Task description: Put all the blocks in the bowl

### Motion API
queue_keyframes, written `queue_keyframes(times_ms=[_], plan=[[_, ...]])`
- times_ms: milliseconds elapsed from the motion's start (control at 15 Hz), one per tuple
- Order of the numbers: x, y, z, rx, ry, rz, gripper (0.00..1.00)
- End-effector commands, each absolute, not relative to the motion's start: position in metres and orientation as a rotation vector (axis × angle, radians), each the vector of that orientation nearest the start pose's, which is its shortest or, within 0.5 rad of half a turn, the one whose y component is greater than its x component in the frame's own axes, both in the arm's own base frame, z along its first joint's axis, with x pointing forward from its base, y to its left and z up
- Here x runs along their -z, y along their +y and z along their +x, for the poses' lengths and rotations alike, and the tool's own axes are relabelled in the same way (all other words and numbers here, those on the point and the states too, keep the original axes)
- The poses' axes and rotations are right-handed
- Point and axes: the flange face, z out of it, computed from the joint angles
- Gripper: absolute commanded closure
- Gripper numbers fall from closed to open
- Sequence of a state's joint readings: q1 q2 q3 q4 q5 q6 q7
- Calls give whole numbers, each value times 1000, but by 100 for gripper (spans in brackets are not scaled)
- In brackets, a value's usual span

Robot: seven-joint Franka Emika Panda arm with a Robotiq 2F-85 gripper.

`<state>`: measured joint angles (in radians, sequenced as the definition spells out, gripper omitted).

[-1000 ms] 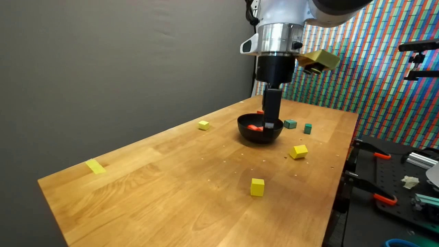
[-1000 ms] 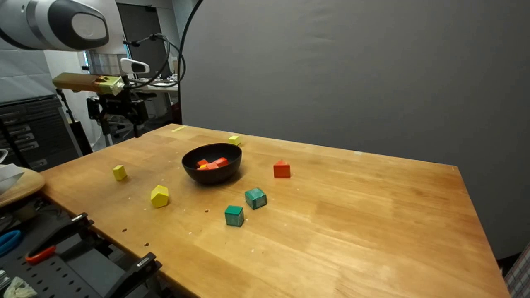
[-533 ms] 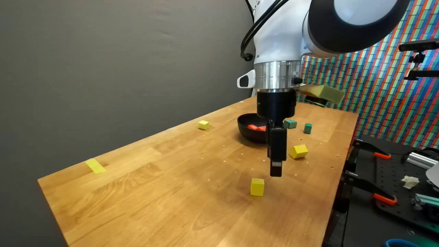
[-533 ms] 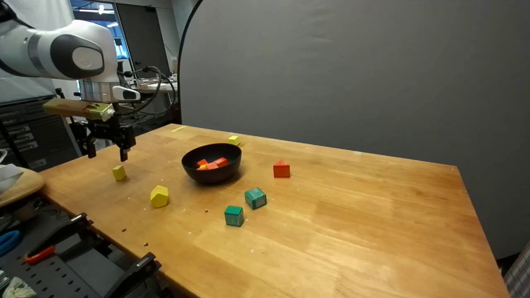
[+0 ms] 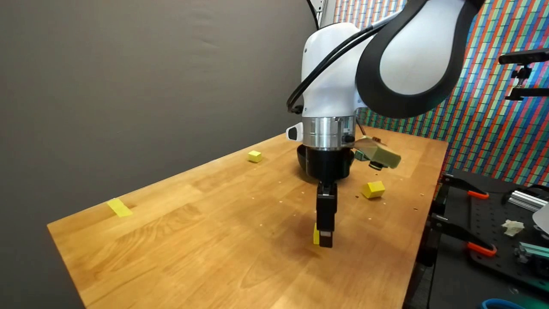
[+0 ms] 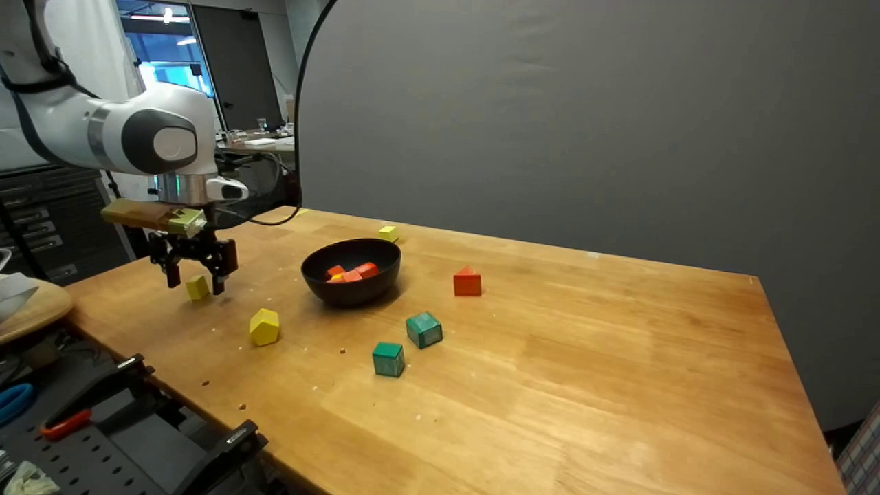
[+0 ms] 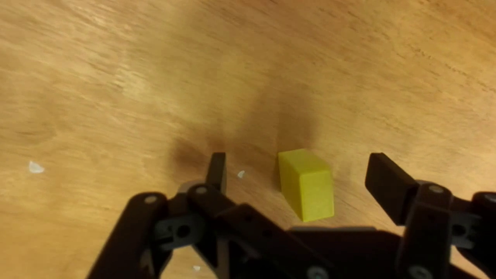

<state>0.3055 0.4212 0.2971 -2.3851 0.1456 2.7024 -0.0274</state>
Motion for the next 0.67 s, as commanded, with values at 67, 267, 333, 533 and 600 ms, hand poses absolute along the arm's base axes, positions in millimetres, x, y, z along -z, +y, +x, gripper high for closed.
queue_keyframes(times_ms=[67, 267, 333, 533, 600], plan=[[-150, 284, 408, -183, -689, -2931, 47], [-199, 272, 415, -43, -666, -2940, 72], [-216, 267, 418, 13, -647, -2939, 78], [-267, 228, 437, 175, -471, -2951, 98], [-282, 211, 443, 190, -409, -2955, 98]])
